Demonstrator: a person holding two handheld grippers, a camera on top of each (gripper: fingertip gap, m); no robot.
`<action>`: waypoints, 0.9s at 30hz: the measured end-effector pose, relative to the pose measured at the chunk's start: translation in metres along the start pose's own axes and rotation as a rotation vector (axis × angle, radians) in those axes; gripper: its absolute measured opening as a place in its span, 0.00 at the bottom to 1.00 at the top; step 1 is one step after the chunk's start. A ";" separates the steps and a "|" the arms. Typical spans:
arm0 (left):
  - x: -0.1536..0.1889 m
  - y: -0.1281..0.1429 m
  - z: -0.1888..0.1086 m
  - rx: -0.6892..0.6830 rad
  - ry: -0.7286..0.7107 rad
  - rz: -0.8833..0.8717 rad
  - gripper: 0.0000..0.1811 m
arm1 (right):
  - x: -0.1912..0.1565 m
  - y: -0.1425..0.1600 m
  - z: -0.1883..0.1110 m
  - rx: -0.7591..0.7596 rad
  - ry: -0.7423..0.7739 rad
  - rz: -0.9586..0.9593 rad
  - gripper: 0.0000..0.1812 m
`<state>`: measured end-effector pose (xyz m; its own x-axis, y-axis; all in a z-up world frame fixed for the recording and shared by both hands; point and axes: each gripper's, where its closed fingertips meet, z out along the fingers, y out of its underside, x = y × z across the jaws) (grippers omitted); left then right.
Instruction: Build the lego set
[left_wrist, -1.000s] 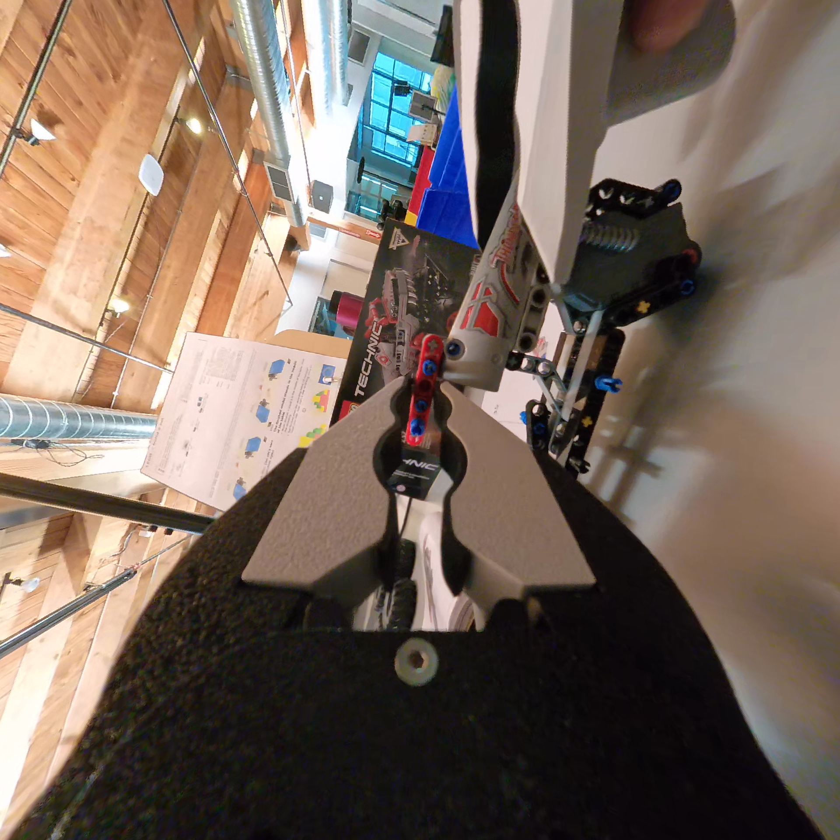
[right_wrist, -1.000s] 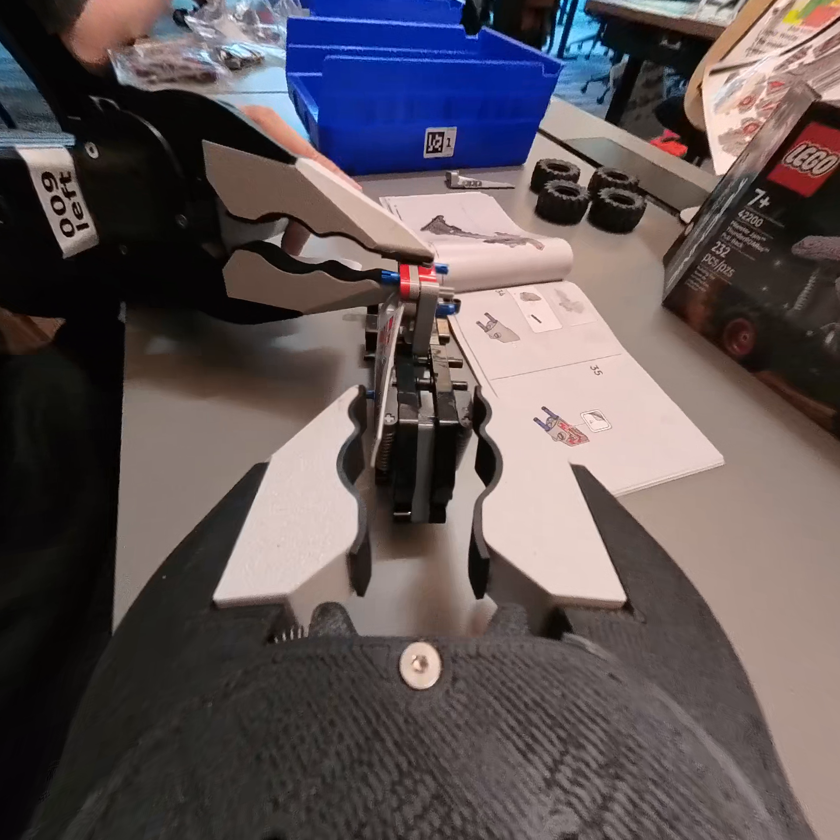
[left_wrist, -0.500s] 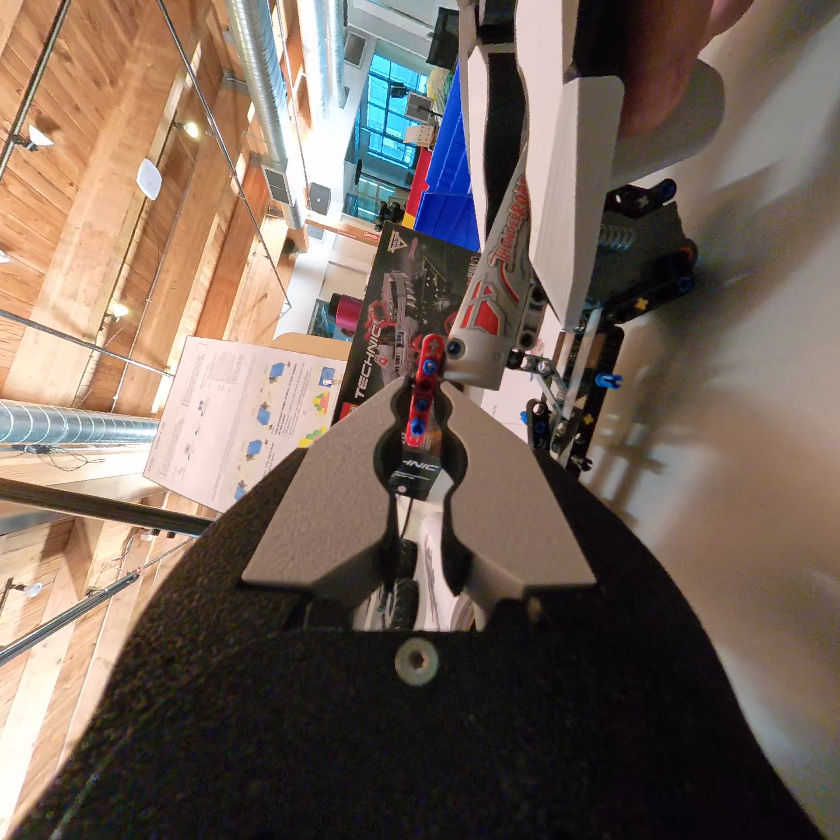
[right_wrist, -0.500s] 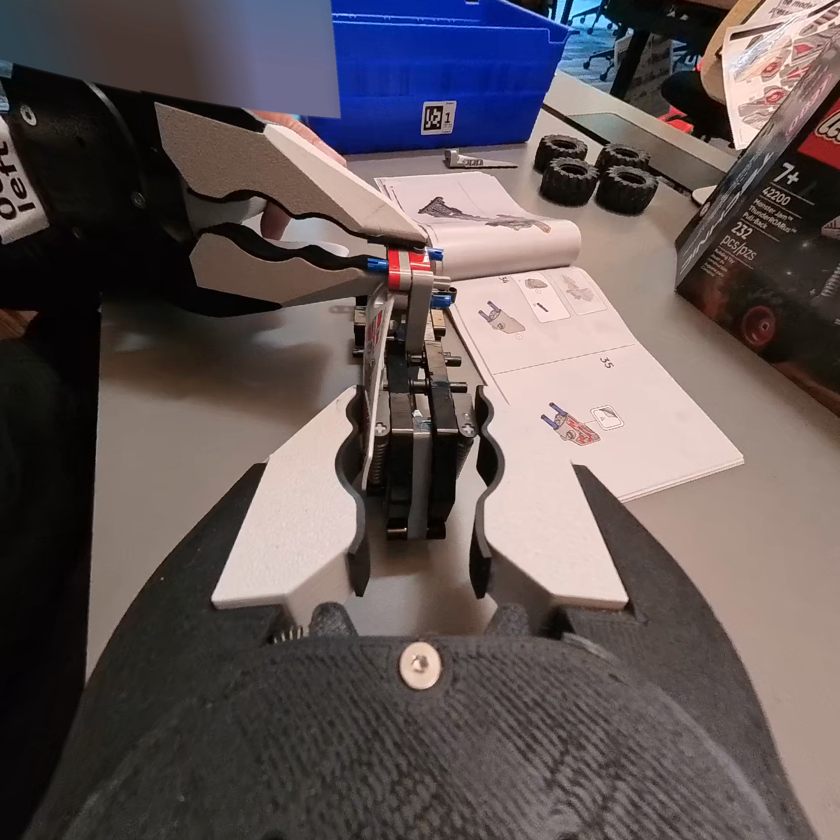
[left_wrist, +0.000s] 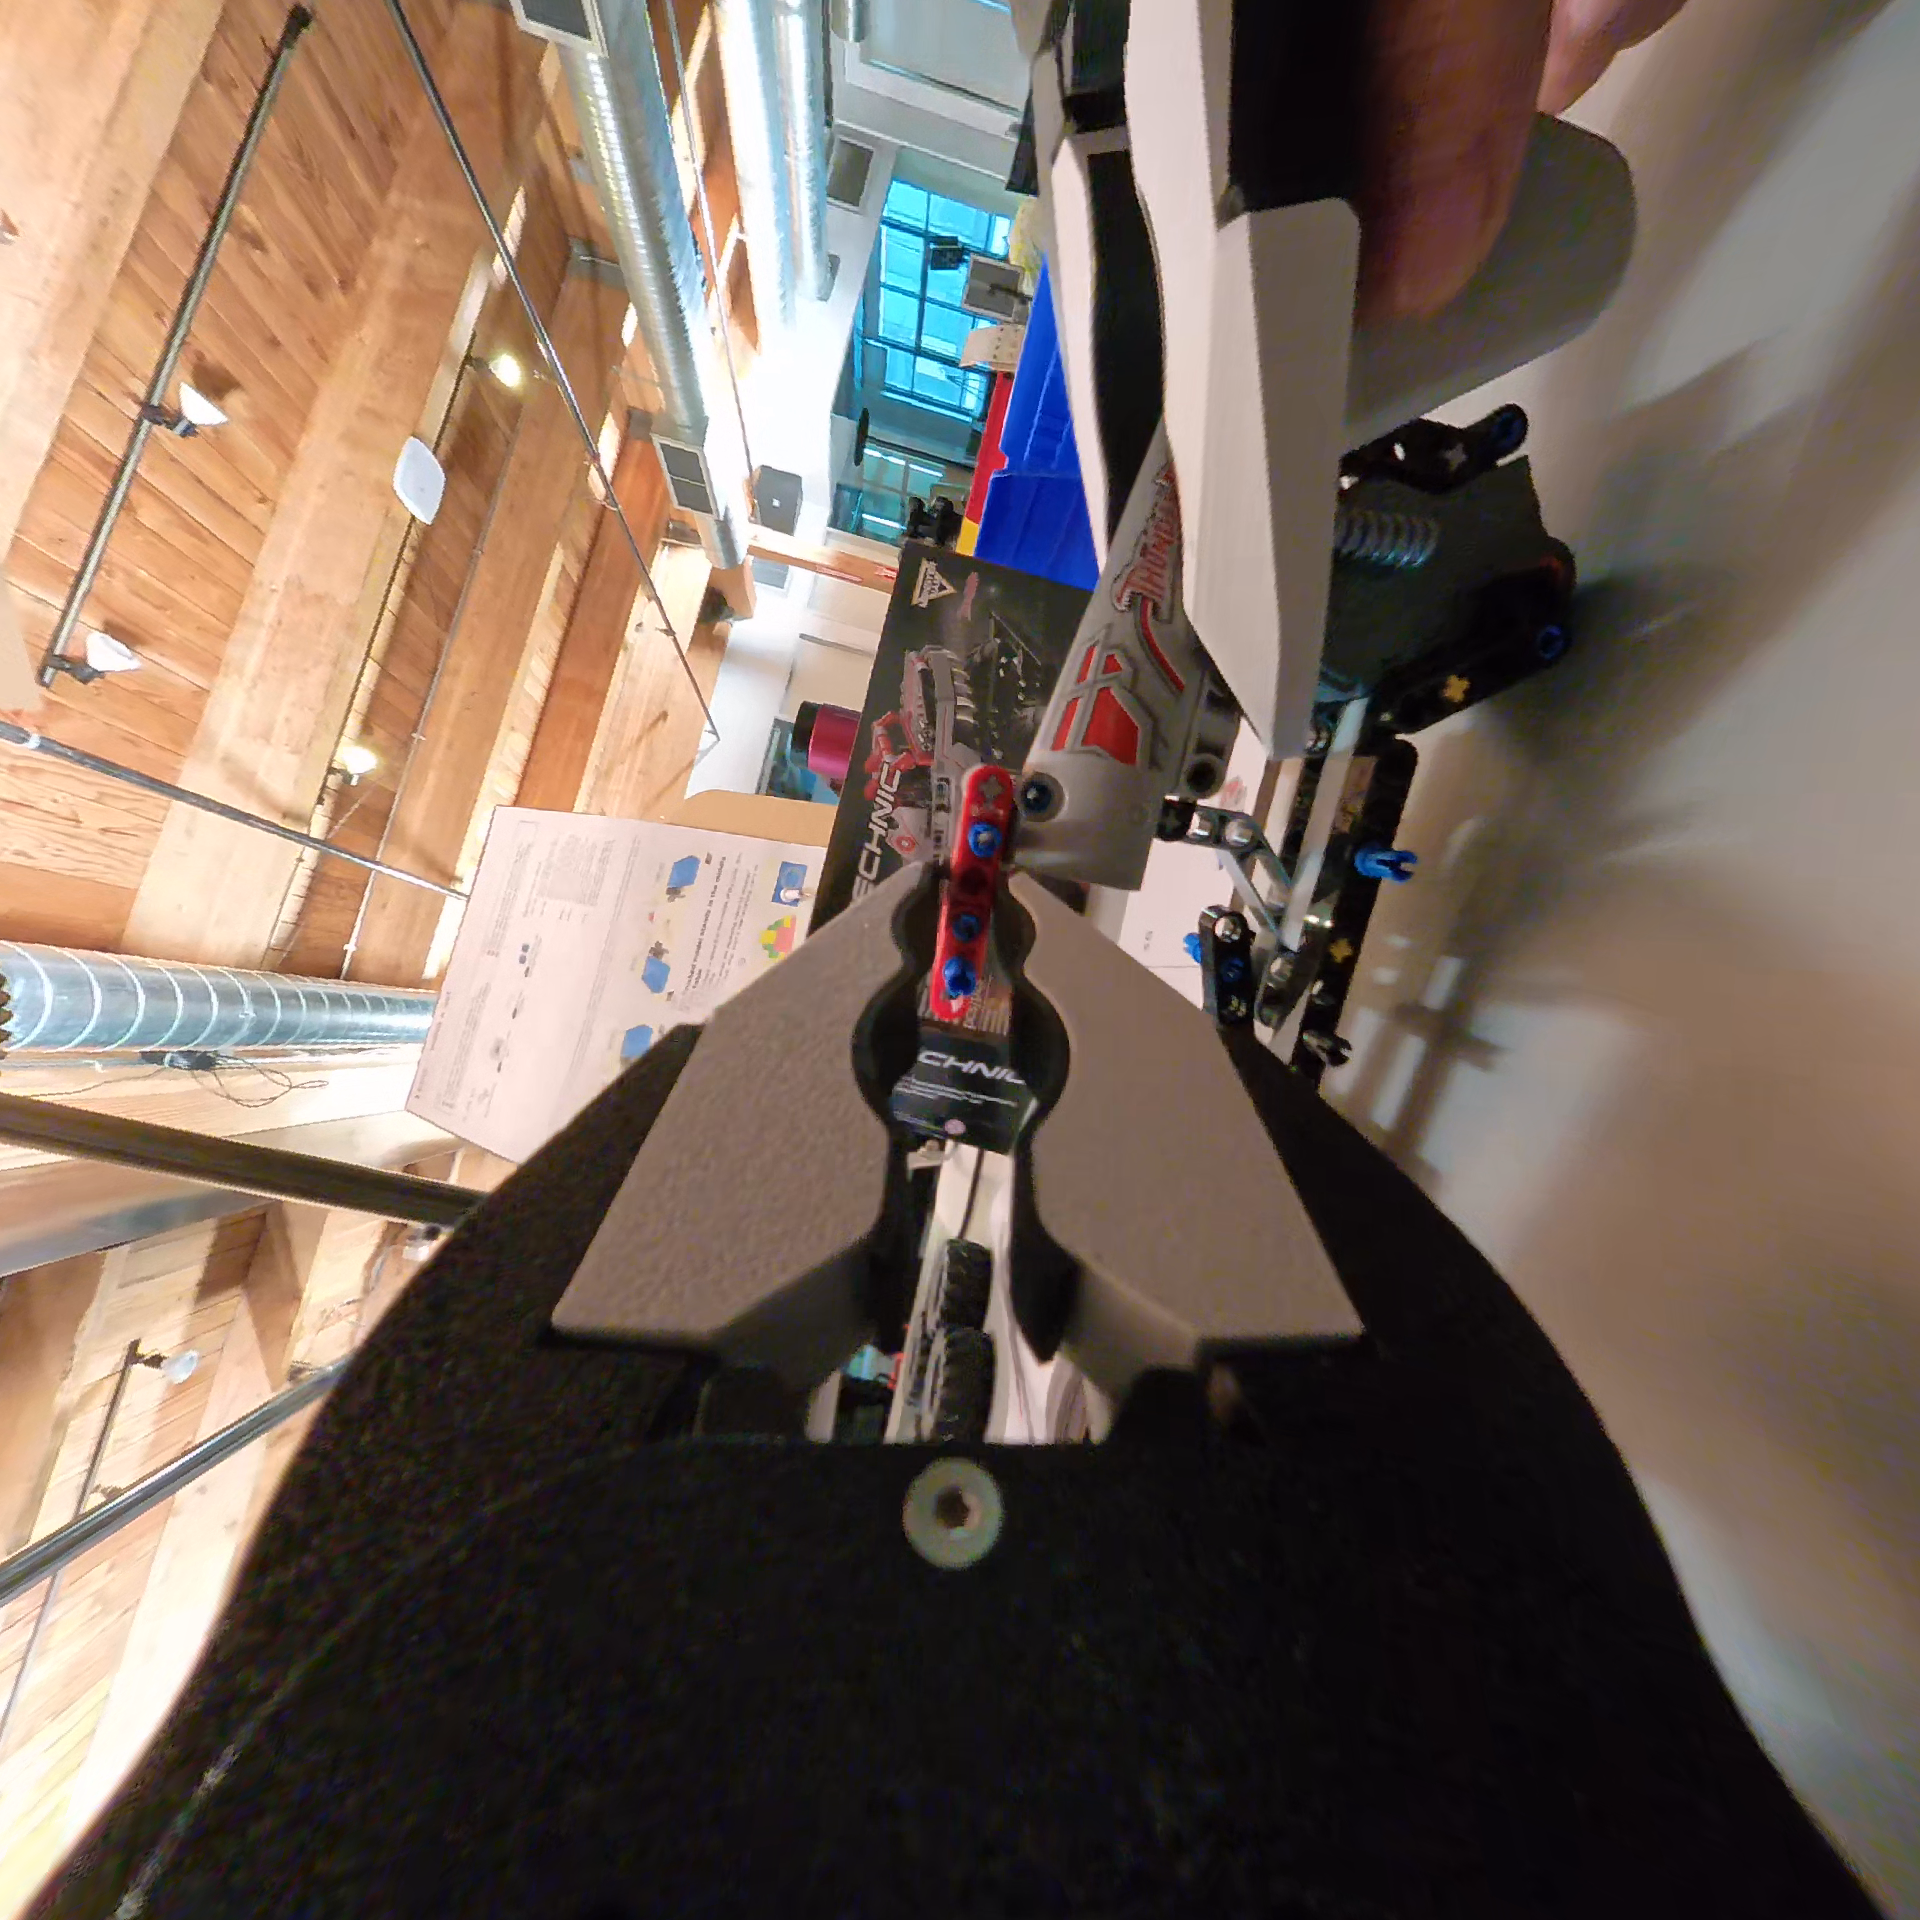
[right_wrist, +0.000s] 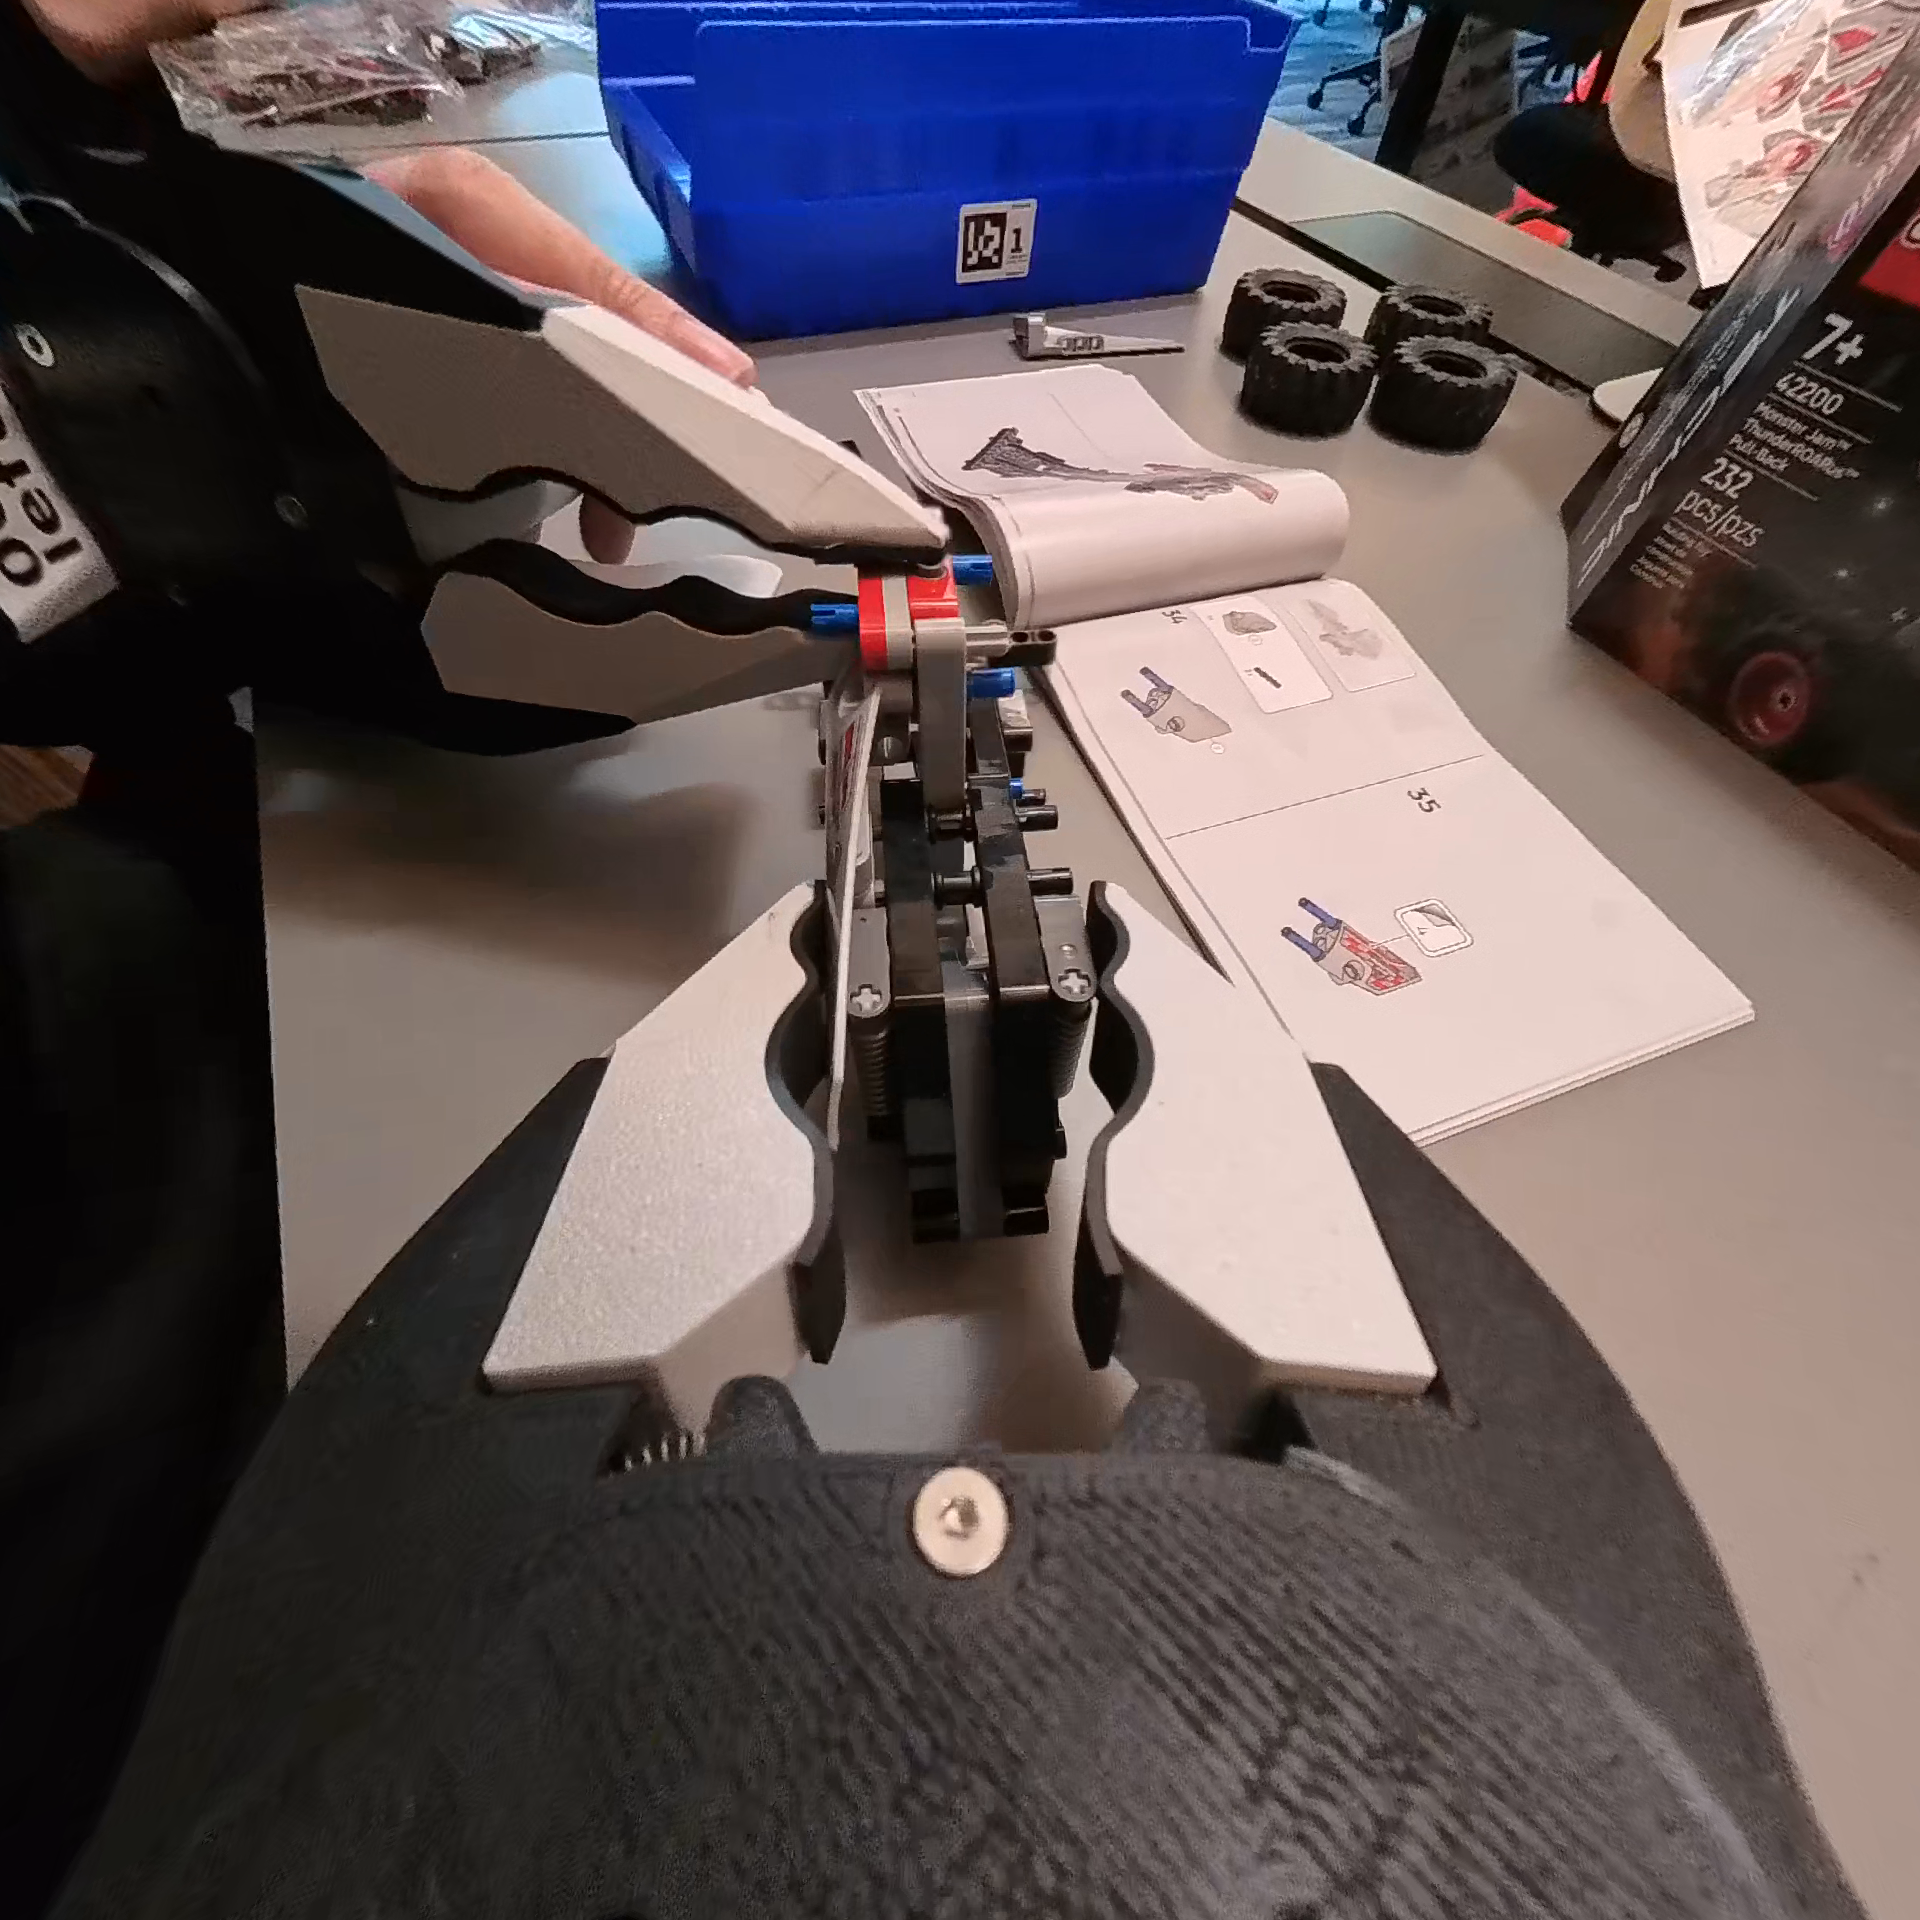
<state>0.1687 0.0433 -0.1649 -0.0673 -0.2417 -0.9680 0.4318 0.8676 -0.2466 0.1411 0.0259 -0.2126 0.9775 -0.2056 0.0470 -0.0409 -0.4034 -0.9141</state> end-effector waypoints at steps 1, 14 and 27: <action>0.000 0.000 0.000 0.003 -0.006 0.008 0.03 | 0.000 0.000 0.000 0.001 0.001 -0.004 0.25; 0.001 0.002 0.000 0.016 -0.072 0.043 0.03 | -0.002 0.000 0.000 -0.001 0.016 -0.032 0.25; 0.003 0.006 0.003 0.009 -0.072 0.028 0.03 | 0.001 -0.005 0.001 0.026 0.053 -0.040 0.25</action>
<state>0.1744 0.0468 -0.1690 0.0103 -0.2481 -0.9687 0.4405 0.8708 -0.2183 0.1424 0.0286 -0.2088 0.9658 -0.2374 0.1042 0.0038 -0.3888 -0.9213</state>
